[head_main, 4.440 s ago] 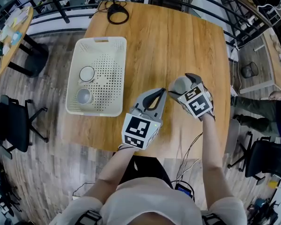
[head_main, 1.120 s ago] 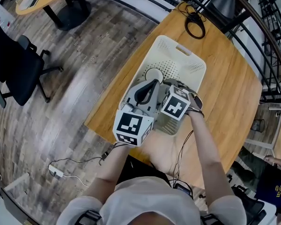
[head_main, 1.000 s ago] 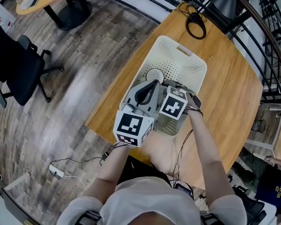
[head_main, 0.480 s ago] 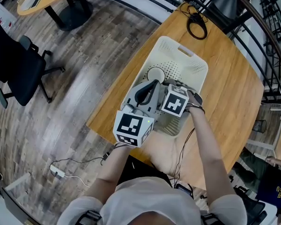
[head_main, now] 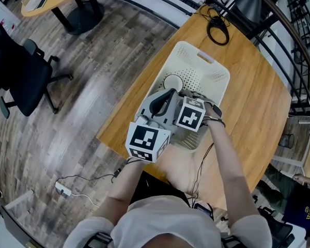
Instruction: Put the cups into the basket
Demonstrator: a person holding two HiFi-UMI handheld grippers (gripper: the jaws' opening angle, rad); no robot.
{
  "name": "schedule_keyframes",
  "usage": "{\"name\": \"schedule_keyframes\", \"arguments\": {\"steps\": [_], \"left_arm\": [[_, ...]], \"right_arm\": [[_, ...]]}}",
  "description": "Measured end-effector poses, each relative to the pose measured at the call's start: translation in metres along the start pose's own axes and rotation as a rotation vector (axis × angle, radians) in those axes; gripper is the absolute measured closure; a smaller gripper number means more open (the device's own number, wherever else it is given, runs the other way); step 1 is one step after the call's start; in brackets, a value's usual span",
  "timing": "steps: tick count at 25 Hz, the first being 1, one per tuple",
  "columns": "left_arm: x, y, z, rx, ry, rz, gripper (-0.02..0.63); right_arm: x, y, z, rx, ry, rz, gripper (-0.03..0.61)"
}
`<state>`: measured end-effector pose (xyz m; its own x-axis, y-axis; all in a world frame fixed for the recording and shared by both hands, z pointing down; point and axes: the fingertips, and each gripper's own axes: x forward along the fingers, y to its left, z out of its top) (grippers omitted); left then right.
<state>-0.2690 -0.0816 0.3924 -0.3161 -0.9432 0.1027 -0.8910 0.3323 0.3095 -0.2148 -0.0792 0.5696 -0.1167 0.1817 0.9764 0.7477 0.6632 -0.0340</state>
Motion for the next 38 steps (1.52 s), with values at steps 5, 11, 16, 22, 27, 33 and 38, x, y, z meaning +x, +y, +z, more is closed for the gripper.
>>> {"name": "schedule_keyframes", "arguments": {"steps": [5, 11, 16, 22, 27, 33, 38], "left_arm": [[-0.002, -0.003, -0.001, 0.0, -0.001, -0.003, 0.604], [-0.002, -0.014, 0.002, 0.009, -0.006, -0.02, 0.604], [-0.004, -0.026, 0.005, 0.018, -0.006, -0.039, 0.604], [-0.006, -0.041, 0.004, 0.03, -0.005, -0.059, 0.604], [-0.009, -0.054, 0.004, 0.04, -0.005, -0.079, 0.604], [-0.012, -0.072, 0.005, 0.052, -0.001, -0.102, 0.604], [-0.016, -0.091, 0.005, 0.067, -0.002, -0.123, 0.604]], "right_arm": [[-0.013, -0.004, -0.004, -0.002, 0.001, -0.042, 0.126], [-0.037, -0.005, -0.012, 0.078, -0.059, -0.084, 0.126], [-0.06, -0.006, -0.009, 0.166, -0.167, -0.13, 0.127], [-0.079, -0.005, -0.016, 0.239, -0.263, -0.211, 0.129], [-0.105, -0.008, -0.017, 0.324, -0.414, -0.313, 0.129], [-0.139, -0.002, -0.025, 0.379, -0.574, -0.447, 0.141], [-0.174, 0.005, -0.038, 0.446, -0.711, -0.614, 0.257]]}}
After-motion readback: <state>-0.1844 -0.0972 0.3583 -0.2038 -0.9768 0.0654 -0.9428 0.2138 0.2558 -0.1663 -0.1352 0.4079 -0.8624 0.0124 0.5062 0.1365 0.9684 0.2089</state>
